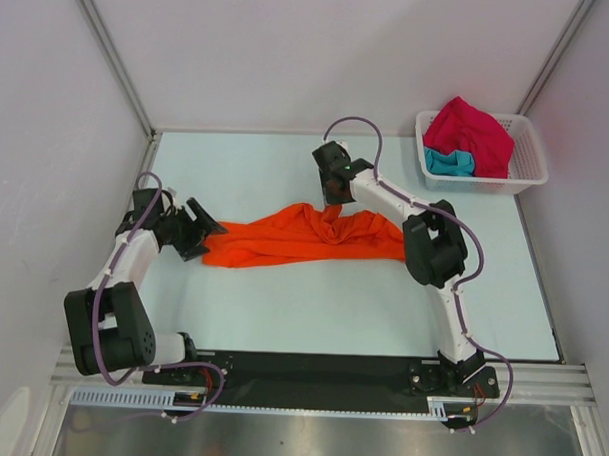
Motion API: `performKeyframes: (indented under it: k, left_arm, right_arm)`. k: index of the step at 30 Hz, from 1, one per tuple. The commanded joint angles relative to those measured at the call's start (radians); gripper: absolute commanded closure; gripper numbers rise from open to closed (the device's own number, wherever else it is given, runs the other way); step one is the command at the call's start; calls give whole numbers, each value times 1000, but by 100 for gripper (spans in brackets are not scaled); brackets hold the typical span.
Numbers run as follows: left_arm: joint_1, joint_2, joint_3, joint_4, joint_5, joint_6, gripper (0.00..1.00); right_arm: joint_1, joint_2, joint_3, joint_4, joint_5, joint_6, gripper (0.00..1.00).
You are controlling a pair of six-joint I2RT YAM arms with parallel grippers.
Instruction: Fold and stack the t-shirts
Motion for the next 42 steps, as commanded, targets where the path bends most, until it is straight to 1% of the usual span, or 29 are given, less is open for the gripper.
performKeyframes:
  k: [1, 3, 7, 15, 18, 22, 30, 42]
  left_arm:
    - [7, 3, 29, 18, -13, -4, 20]
    - [7, 9, 29, 16, -24, -5, 20]
    - [9, 36, 64, -16, -93, 1, 20]
    - [7, 174, 197, -46, -323, 7, 19]
    - [9, 240, 265, -54, -354, 12, 19]
    - [9, 335, 344, -50, -363, -2, 19]
    - [-6, 431, 391, -11, -292, -59, 20]
    - [-137, 495, 415, 15, -265, -82, 21]
  right_arm:
    - [4, 5, 6, 23, -11, -2, 52]
    - [7, 16, 9, 23, -22, 4, 52]
    - [15, 34, 18, 20, -28, 15, 52]
    - [13, 48, 17, 22, -44, 24, 52]
    - [13, 53, 17, 22, -50, 29, 53]
    - [13, 56, 11, 25, -65, 36, 55]
    - [11, 48, 0, 34, -76, 40, 57]
    - [1, 36, -37, 52, -85, 41, 58]
